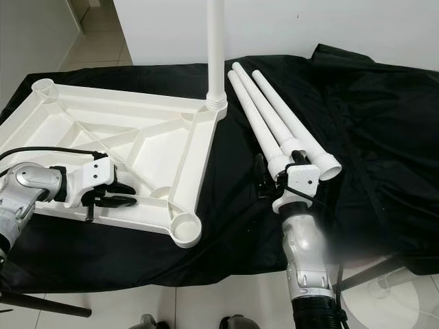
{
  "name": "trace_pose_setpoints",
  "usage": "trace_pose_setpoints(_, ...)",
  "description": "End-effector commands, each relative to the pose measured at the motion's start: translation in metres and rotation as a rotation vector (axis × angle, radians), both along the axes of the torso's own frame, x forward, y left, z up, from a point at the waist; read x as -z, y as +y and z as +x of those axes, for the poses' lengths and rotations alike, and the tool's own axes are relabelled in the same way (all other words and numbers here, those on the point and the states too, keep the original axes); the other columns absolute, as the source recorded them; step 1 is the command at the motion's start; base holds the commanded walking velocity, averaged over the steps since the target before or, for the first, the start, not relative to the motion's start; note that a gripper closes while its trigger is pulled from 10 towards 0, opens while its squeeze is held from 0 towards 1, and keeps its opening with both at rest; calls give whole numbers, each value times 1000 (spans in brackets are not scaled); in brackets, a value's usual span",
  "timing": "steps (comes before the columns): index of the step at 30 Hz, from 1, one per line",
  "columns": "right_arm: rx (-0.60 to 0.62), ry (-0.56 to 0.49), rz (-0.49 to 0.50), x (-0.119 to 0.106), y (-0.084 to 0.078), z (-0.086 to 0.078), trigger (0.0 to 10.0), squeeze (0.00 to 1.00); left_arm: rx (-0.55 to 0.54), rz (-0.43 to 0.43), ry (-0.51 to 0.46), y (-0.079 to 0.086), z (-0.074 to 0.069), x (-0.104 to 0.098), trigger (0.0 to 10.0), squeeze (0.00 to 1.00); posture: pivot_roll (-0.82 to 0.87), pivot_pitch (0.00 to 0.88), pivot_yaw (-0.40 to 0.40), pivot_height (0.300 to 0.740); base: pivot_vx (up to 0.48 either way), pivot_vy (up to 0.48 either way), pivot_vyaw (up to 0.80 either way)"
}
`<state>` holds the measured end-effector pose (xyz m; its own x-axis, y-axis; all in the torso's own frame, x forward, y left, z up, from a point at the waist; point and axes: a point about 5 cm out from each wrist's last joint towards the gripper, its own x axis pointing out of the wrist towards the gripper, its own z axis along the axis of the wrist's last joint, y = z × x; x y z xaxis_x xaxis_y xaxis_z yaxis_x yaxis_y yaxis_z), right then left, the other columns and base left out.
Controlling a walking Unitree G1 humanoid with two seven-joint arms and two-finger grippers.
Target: Building children table
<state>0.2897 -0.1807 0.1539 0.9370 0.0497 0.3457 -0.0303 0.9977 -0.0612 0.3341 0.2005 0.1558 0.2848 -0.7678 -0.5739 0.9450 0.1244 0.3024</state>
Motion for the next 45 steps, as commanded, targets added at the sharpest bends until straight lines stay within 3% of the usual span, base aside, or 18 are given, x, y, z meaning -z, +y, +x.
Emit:
trace_pose_setpoints(1, -1, 28, 2, 8, 2, -2, 10000, 0, 9, -9, 84, 3, -9, 18, 10000, 1000, -37, 139, 54, 740, 0, 0, 0)
trace_pose_setpoints(2, 0, 29, 3, 8, 2, -2, 10000, 0, 22, -20, 63, 2, -9, 16, 10000, 1000, -37, 139, 54, 740, 0, 0, 0)
trace_pose_setpoints(3, 1, 29, 4, 8, 2, -2, 10000, 0, 22, -33, 47, 1, -9, 14, 10000, 0, -37, 139, 55, 740, 0, 0, 0)
trace_pose_setpoints(14, 15, 37, 37, 11, 3, -2, 10000, 0, -22, -292, -39, -8, -6, -26, 10000, 0, -34, 141, 51, 740, 0, 0, 0)
trace_pose_setpoints(24, 15, 35, 34, 10, 4, 0, 10000, 0, -32, -404, -113, -15, -5, -53, 10000, 0, -33, 133, 48, 740, 0, 0, 0)
trace_pose_setpoints(25, 17, 33, 36, 9, 4, 1, 10000, 0, -57, -457, -127, -18, -4, -59, 10000, 0, -36, 130, 49, 740, 0, 0, 0)
trace_pose_setpoints(26, 17, 33, 36, 9, 4, 1, 10000, 0, -57, -457, -127, -18, -4, -59, 10000, 0, -36, 130, 49, 740, 0, 0, 0)
trace_pose_setpoints(29, 57, 48, 62, 9, 4, 4, 10000, 0, -183, -647, -198, -30, 0, -66, 10000, 0, -47, 116, 49, 740, 0, 0, 0)
trace_pose_setpoints(33, 73, 41, 82, 5, 2, 5, 10000, 0, -250, -752, -197, -40, -1, -67, 10000, 0, -50, 114, 48, 740, 0, 0, 0)
trace_pose_setpoints(35, 73, 41, 82, 5, 2, 5, 10000, 0, -250, -752, -197, -40, -1, -67, 10000, 0, -50, 114, 48, 740, 0, 0, 0)
trace_pose_setpoints(39, 86, 10, 76, -4, 0, 10, 10000, 0, -287, -852, -197, -55, 1, -74, 10000, 0, -48, 110, 39, 740, 0, 0, 0)
trace_pose_setpoints(45, 90, 0, 74, -8, 0, 15, 10000, 0, -295, -870, -208, -65, 4, -77, 10000, 0, -45, 110, 37, 740, 0, 0, 0)
